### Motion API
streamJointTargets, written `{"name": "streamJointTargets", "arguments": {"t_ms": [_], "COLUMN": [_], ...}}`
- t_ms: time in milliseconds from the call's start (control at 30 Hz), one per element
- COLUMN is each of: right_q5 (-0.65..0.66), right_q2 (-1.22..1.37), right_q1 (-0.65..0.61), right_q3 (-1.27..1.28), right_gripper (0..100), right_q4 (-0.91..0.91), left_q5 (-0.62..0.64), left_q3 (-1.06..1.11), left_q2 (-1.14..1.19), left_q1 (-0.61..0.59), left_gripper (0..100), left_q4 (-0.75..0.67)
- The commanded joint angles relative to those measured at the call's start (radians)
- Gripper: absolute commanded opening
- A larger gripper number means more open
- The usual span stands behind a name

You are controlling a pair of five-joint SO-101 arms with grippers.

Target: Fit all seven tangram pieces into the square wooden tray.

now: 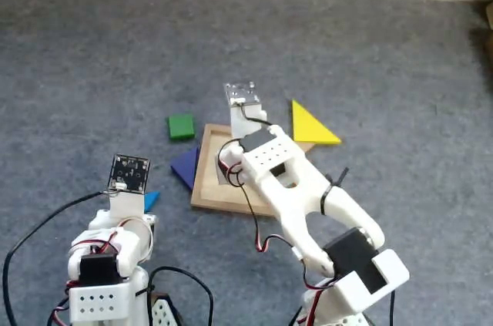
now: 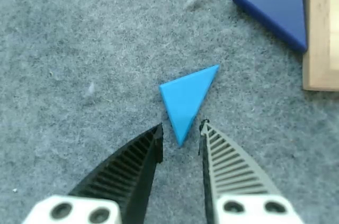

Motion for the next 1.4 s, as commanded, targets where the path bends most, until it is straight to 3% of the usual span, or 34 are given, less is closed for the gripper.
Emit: {"name": "streamJointTargets", "arguments": {"t_ms": [0, 67, 233, 367, 633, 700, 833, 1367], "right_q5": [0.011, 0.032, 0.301, 0.414, 0.443, 0.506, 0.585, 0.615], "right_q2": [-0.031, -0.059, -0.091, -0.084, 0.188, 0.265, 0.404, 0.826], "right_q1": [0.038, 0.093, 0.231, 0.312, 0.395, 0.412, 0.426, 0.496], "right_q3": [-0.059, -0.082, -0.174, -0.255, -0.533, -0.618, -0.774, -1.251], "right_gripper": [31.4, 31.4, 31.4, 31.4, 31.6, 31.6, 31.6, 31.7], "right_q4": [0.05, 0.07, 0.186, 0.211, 0.213, 0.226, 0.328, 0.636], "left_q5": [-0.008, -0.008, -0.008, -0.008, -0.008, -0.008, -0.008, -0.009], "left_q3": [0.021, 0.021, 0.021, 0.021, 0.021, 0.021, 0.021, 0.021], "left_q2": [-0.01, -0.01, -0.01, -0.01, -0.01, -0.01, -0.01, -0.01], "left_q1": [0.016, 0.016, 0.016, 0.016, 0.019, 0.019, 0.019, 0.021], "left_gripper": [13, 13, 13, 13, 13, 13, 13, 13], "left_q4": [0.008, 0.008, 0.008, 0.008, 0.008, 0.008, 0.008, 0.008]}}
